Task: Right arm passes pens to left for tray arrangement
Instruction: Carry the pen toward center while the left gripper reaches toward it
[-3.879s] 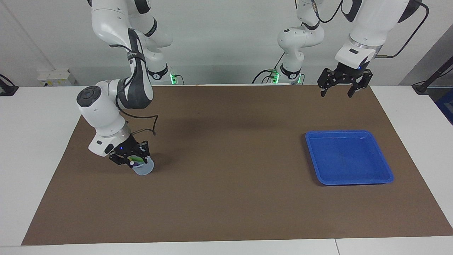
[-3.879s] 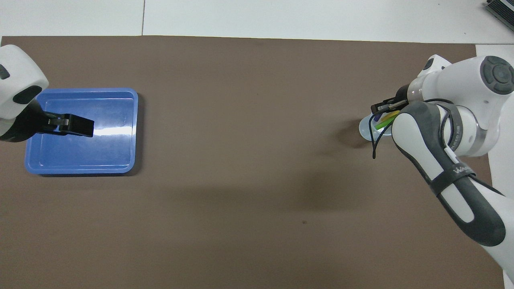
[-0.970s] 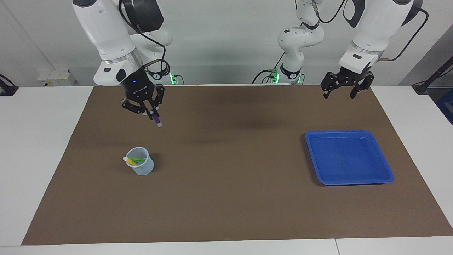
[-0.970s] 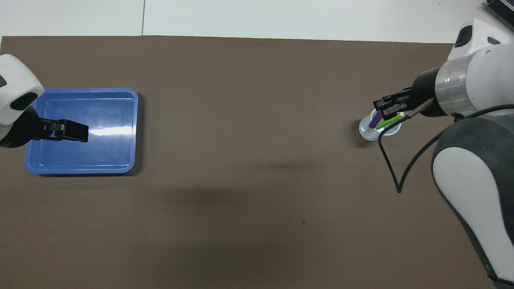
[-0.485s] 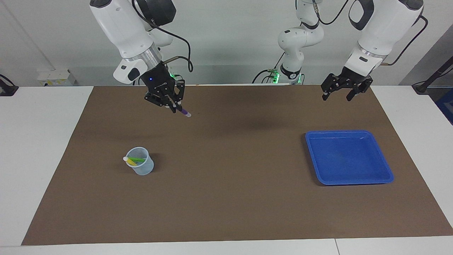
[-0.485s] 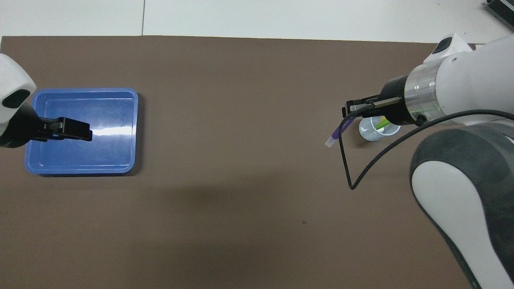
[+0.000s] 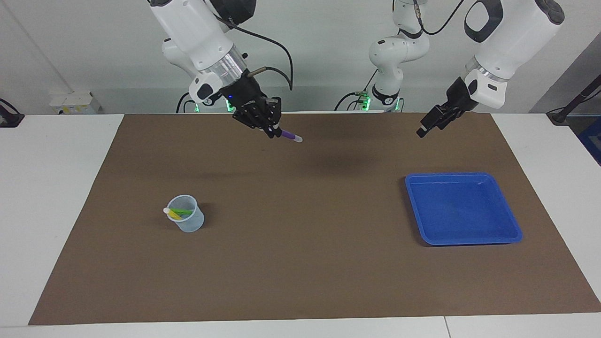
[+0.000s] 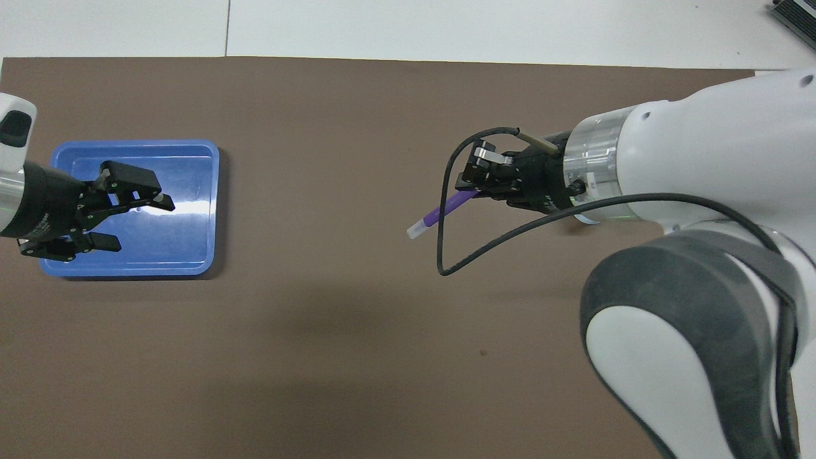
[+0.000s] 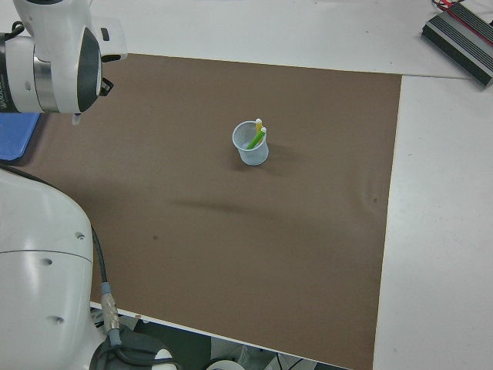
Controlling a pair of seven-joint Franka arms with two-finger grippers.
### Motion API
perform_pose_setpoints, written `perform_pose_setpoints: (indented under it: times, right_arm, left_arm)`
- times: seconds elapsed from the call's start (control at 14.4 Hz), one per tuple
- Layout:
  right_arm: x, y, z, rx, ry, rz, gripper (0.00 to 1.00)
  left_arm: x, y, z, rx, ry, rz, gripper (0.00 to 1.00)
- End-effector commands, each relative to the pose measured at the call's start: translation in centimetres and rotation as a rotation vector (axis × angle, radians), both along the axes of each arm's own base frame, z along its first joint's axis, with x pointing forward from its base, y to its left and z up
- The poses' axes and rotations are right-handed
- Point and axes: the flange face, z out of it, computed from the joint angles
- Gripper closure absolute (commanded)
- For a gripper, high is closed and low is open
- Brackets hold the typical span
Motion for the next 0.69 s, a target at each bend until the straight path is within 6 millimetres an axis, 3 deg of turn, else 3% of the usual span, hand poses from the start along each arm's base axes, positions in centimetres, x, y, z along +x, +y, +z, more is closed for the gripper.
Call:
perform_pose_setpoints:
  times: [0.0,0.21,0.42,0.62]
  right_arm:
    - [-0.3,1.0,-0.2,0.097,0.044,-0.126,1.0]
    - [0.0,1.2,0.1,0.223,0.129,-0.294,1.0]
    - [-0.8,3.4,0.3,0.272,0.168,-0.364,1.0]
    - [-1.6,5.7,-0.5,0.319,0.158,-0.397,1.0]
  left_arm:
    - [-1.2,-1.1,0.3,-0.072,0.077,0.217,0.03]
    - [-1.7,-2.6,0.2,-0.177,0.235,0.538,0.02]
    - [-1.7,-2.9,0.3,-0.189,0.273,0.623,0.01]
    - [-1.4,-6.4,1.3,-0.268,0.353,0.813,0.01]
